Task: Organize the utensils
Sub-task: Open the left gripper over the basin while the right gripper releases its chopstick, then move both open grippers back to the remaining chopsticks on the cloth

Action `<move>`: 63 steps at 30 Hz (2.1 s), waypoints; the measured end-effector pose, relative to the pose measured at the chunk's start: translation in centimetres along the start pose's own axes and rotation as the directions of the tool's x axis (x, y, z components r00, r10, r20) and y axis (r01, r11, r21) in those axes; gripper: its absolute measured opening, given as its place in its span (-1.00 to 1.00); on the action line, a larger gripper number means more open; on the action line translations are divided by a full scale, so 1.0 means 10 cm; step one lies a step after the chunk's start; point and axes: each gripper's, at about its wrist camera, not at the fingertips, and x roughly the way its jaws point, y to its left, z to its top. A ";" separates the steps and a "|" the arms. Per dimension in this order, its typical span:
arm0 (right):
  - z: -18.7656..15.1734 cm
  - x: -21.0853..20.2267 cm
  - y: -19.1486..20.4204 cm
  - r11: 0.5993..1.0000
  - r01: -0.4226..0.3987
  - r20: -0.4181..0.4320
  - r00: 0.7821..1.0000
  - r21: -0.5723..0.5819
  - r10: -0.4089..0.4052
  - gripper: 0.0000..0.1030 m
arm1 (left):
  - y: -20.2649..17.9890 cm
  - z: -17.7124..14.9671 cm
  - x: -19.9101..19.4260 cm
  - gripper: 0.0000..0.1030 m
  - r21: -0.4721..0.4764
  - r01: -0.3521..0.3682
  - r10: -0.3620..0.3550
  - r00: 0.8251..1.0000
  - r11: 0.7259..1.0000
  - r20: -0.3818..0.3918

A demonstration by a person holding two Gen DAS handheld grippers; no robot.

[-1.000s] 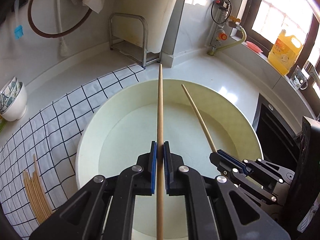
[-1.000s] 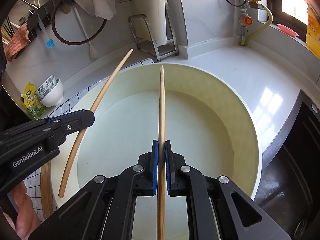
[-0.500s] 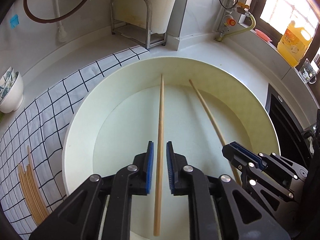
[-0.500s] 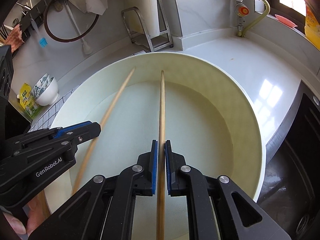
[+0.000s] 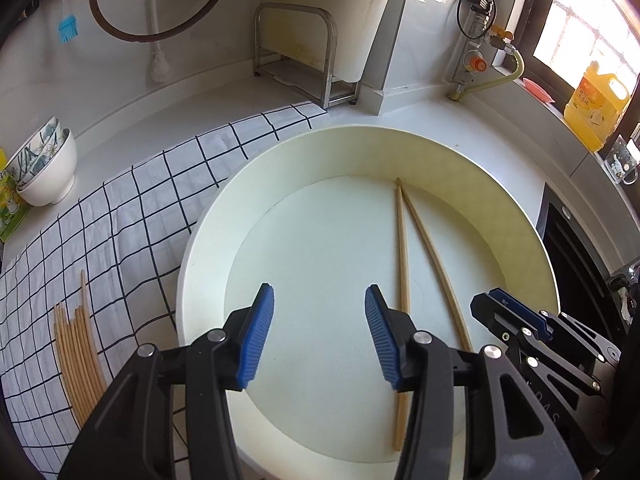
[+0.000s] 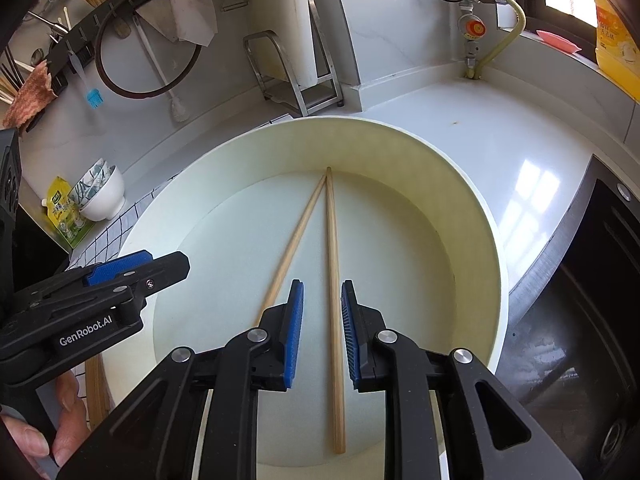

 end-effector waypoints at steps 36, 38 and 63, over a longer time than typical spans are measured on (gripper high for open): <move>-1.01 -0.68 1.77 0.928 -0.141 0.055 0.984 -0.344 0.170 0.01 | 1.84 -1.59 -1.19 0.40 -0.265 -0.263 0.287 0.956 0.927 0.055; -1.05 -0.67 1.88 0.919 -0.163 0.041 0.981 -0.359 0.190 0.02 | 1.92 -1.63 -1.20 0.41 -0.276 -0.274 0.300 0.952 0.921 0.057; -1.01 0.64 2.55 0.914 -0.143 -0.162 0.983 -0.379 0.086 0.01 | 2.54 -1.79 -0.72 0.45 -0.346 -0.289 0.298 0.954 0.893 -0.027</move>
